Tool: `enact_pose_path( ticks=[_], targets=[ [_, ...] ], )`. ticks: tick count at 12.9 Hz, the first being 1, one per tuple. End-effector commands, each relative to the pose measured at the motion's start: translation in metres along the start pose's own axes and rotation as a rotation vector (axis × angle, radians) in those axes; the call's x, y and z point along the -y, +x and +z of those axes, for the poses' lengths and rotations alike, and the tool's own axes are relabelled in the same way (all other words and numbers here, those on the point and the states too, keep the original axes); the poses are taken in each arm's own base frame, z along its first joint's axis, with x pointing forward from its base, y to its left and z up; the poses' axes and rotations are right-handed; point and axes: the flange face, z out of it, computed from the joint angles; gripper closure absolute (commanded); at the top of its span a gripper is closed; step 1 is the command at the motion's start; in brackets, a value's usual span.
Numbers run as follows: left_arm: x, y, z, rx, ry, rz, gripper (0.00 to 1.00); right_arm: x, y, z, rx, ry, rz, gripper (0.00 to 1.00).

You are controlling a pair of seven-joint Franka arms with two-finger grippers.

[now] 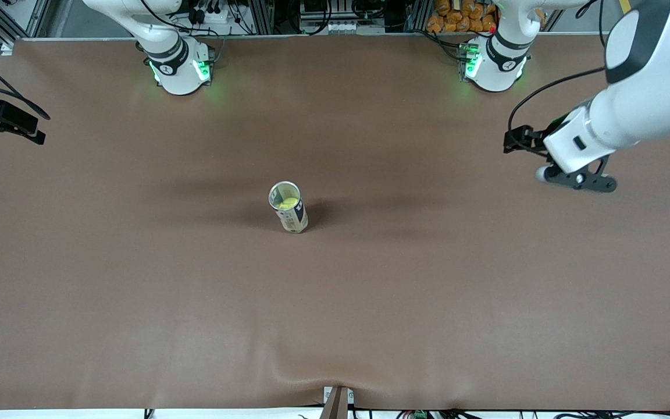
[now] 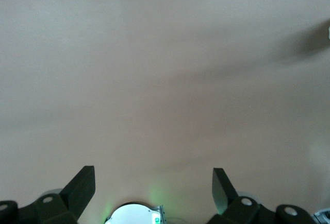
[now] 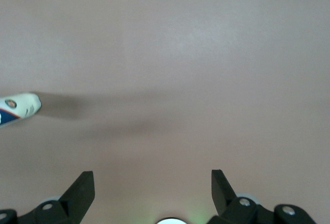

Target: Insert tennis ball vertically with right arm

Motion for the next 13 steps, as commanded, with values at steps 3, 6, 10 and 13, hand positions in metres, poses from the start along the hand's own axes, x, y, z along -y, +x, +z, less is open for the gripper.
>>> enact_pose_path(
  ticks=[3,6,10,13],
  targets=[
    [0.081,-0.022,-0.039,-0.038,-0.027,-0.155,0.0,0.021,0.003,0.004,0.0,-0.013,0.039,0.0],
    [0.071,-0.051,-0.059,-0.055,0.062,-0.25,0.0,0.018,0.001,-0.004,-0.003,-0.003,-0.037,0.0],
    [0.061,-0.058,-0.07,-0.101,0.074,-0.239,0.0,0.011,-0.001,-0.004,0.007,-0.017,-0.232,0.0],
    [0.072,-0.067,-0.068,-0.157,0.084,-0.239,0.0,0.008,-0.001,-0.004,0.004,-0.003,-0.133,0.0]
  ],
)
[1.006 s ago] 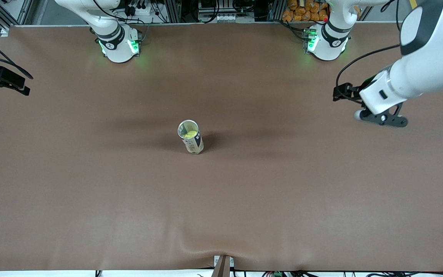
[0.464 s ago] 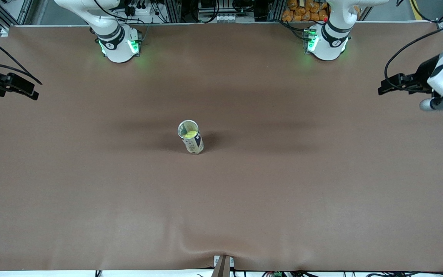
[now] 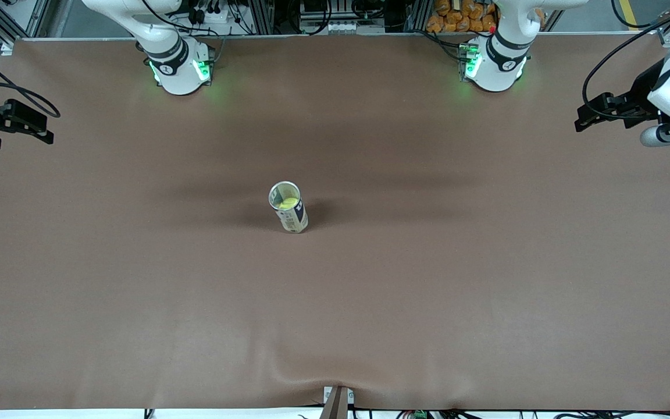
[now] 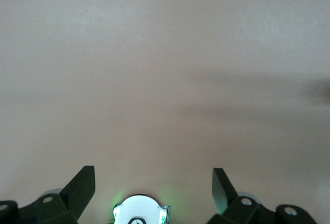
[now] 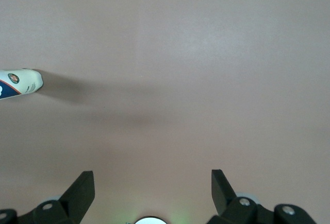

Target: Insert tennis ball vertically with right arm

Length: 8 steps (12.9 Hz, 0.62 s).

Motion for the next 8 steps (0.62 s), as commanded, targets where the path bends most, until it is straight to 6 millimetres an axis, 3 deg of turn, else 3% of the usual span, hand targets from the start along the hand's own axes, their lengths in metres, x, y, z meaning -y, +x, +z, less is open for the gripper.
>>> enact_pose_path(
  ticks=[1,4,6,8],
  targets=[
    [0.012,-0.009,-0.003,-0.063,0.031,0.009,0.0,0.002,-0.004,-0.005,0.003,0.0,0.107,0.0],
    [0.022,-0.002,-0.006,-0.086,0.027,-0.007,0.0,0.006,-0.003,-0.004,0.005,0.0,0.107,0.0],
    [0.024,-0.001,-0.029,-0.154,0.01,-0.007,0.0,0.005,-0.003,-0.004,0.003,0.0,0.107,0.0],
    [0.023,0.0,-0.034,-0.165,0.015,-0.003,0.0,0.005,-0.003,-0.004,0.003,0.0,0.107,0.0]
  ],
)
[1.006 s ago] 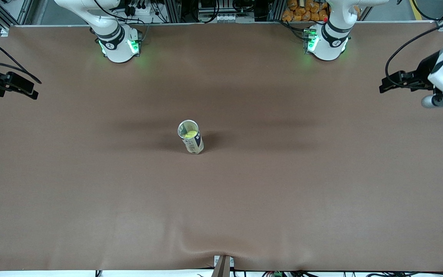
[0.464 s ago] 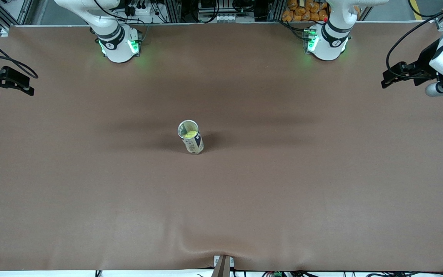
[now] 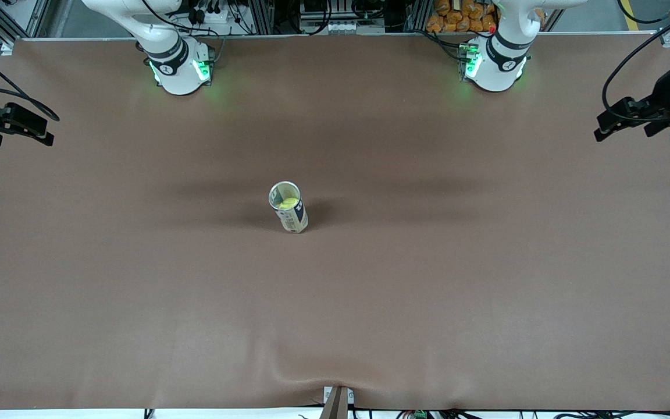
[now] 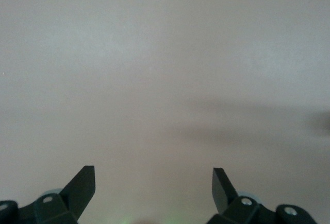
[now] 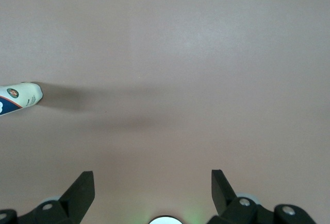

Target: Insert tennis ball vertically with right arm

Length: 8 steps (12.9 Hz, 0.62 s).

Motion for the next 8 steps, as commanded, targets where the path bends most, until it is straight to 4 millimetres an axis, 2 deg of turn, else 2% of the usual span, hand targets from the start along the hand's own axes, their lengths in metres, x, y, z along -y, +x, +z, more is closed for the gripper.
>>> enact_pose_path(
  ticks=[1,3,5,8],
  targets=[
    [0.001,-0.0045,-0.0108,-0.024,0.015,0.015,0.0,0.0026,-0.0032,-0.0049,-0.003,-0.001,0.015,0.0],
    [-0.0068,-0.0078,-0.0082,-0.003,0.021,0.016,0.0,0.0026,-0.0032,-0.0042,-0.001,-0.001,0.015,0.0],
    [-0.0013,-0.0064,-0.0108,-0.011,0.014,0.072,0.0,0.0026,-0.003,-0.0036,-0.001,-0.001,0.015,0.0],
    [0.0,-0.0054,-0.0067,0.001,0.014,0.055,0.0,0.0026,-0.0028,-0.0038,-0.003,-0.001,0.015,0.0]
  ],
)
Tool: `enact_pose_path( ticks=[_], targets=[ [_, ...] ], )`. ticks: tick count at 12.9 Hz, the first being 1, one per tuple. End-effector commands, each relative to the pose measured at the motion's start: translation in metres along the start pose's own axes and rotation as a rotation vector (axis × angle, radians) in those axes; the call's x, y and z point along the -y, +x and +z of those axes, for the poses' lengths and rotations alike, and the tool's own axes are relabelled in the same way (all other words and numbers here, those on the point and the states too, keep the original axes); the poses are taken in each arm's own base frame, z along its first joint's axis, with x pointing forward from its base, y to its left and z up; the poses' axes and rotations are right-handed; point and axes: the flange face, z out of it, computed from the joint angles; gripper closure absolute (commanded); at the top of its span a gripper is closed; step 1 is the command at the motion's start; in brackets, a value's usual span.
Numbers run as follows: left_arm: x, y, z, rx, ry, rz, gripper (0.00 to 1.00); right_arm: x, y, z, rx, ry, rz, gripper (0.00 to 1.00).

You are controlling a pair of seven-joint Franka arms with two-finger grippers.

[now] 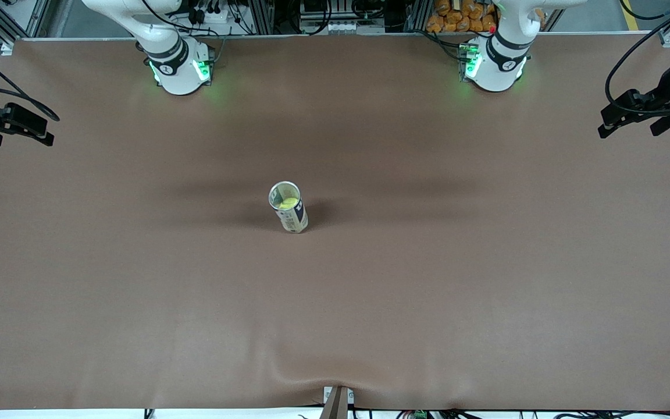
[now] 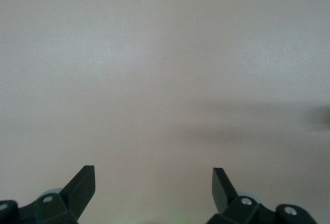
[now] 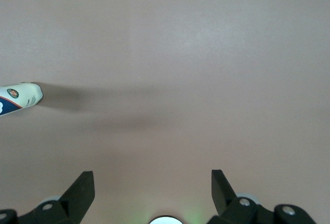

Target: Insert tennis ball vertically with right arm

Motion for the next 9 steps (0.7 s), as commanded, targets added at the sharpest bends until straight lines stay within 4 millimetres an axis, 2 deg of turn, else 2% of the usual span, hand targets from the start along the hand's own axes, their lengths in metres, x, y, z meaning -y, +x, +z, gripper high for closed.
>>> enact_pose_path(
  ticks=[1,5,9],
  targets=[
    [0.002,-0.004,-0.001,0.011,0.012,0.003,0.0,0.003,-0.003,-0.005,-0.006,-0.001,0.012,0.0],
    [-0.007,-0.001,-0.008,-0.001,0.011,0.021,0.0,0.002,-0.003,-0.004,-0.003,-0.001,0.013,0.0],
    [-0.009,0.0,-0.003,0.02,0.013,0.023,0.0,0.003,-0.003,-0.005,-0.007,-0.001,0.012,0.0]
  ],
)
